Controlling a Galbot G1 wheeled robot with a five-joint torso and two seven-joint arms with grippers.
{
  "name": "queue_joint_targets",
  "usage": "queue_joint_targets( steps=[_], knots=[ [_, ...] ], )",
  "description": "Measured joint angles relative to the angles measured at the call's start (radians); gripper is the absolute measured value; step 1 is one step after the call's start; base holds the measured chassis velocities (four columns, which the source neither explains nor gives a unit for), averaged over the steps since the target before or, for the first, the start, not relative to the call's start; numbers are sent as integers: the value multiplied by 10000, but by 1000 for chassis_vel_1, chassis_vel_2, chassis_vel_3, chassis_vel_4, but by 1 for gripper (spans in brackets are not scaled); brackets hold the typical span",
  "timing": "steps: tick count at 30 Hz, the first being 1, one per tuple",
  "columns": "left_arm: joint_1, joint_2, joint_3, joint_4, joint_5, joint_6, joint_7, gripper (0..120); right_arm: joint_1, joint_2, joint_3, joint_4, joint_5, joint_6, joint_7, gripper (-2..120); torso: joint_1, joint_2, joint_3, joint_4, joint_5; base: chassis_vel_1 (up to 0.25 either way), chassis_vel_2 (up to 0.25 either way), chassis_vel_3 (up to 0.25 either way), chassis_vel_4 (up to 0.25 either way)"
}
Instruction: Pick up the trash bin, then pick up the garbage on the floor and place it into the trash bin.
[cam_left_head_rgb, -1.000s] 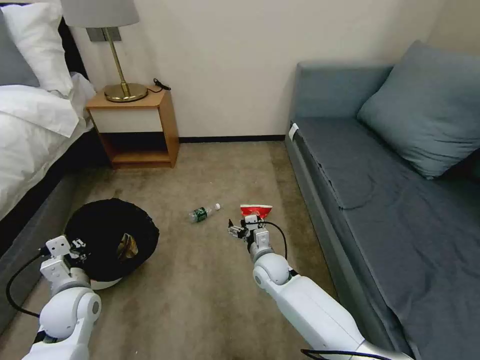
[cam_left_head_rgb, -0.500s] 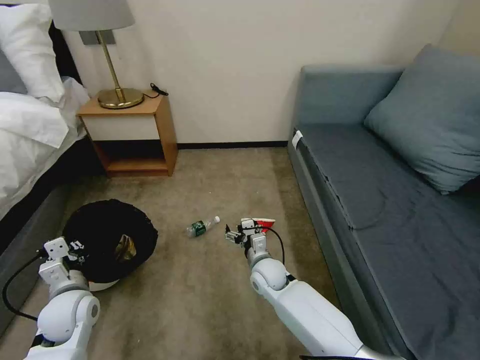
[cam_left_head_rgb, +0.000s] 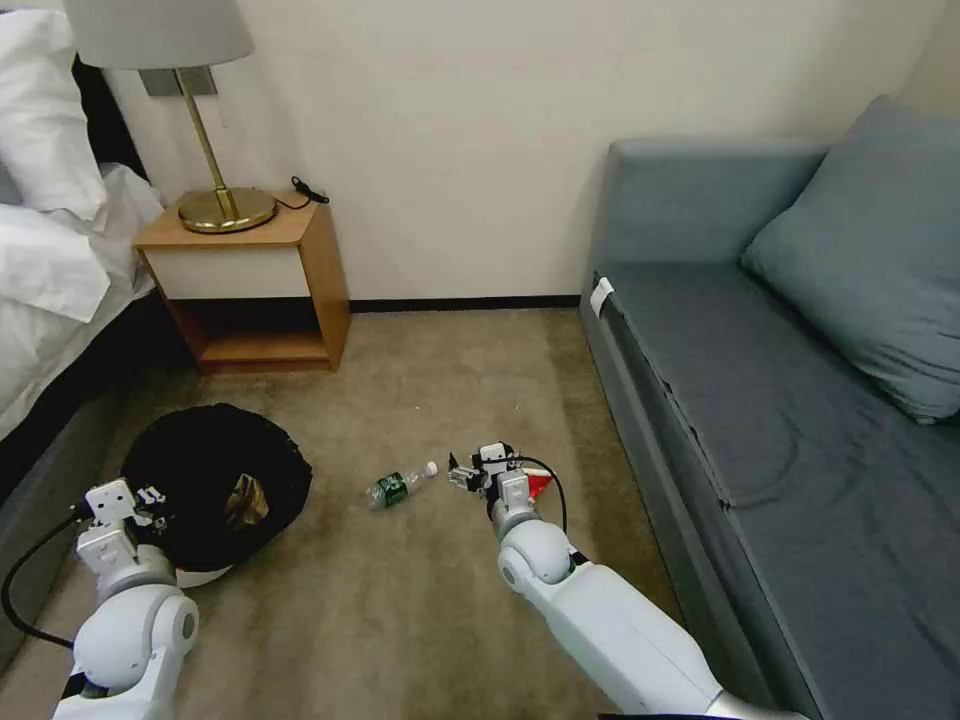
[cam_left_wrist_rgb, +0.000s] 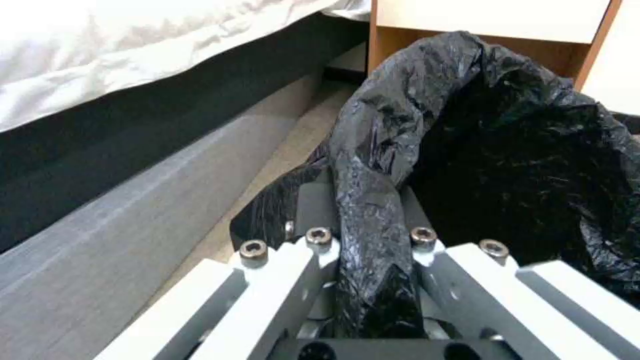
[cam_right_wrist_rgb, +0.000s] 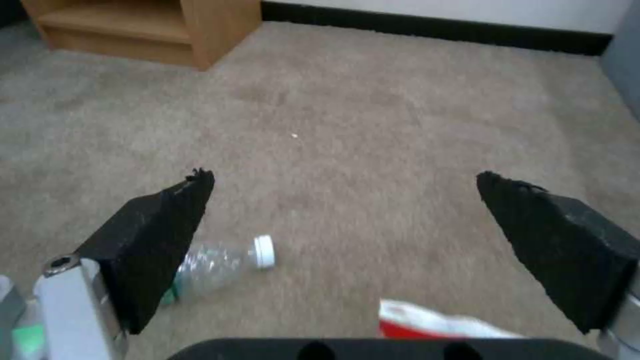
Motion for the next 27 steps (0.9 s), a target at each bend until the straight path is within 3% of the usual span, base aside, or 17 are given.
queue_joint_targets(
  steps=[14, 21, 24, 27],
  knots=[
    [32, -21, 30, -1, 30, -23, 44, 4, 28, -37, -335, -193, -262, 245, -349, 100, 0, 0, 0, 0, 0, -147, 148, 157, -161],
    [67, -24, 92, -17, 421, -73, 223, 4, 876, -362, -1407, -422, -181, 250, -1011, 100, 1, 0, 2, -4, -1, -112, 108, 100, -125],
    [66, 10, 108, 17, 635, -120, 283, 4, 1331, -411, -1963, -652, -40, 314, -1483, 100, 0, 0, 1, -2, 0, 0, 0, 0, 0],
    [51, 124, 129, 48, 849, -126, 327, 4, 2344, -431, -3197, -1409, 13, 600, -2887, 100, -1, 0, 0, 2, 0, 0, 0, 0, 0]
  ],
)
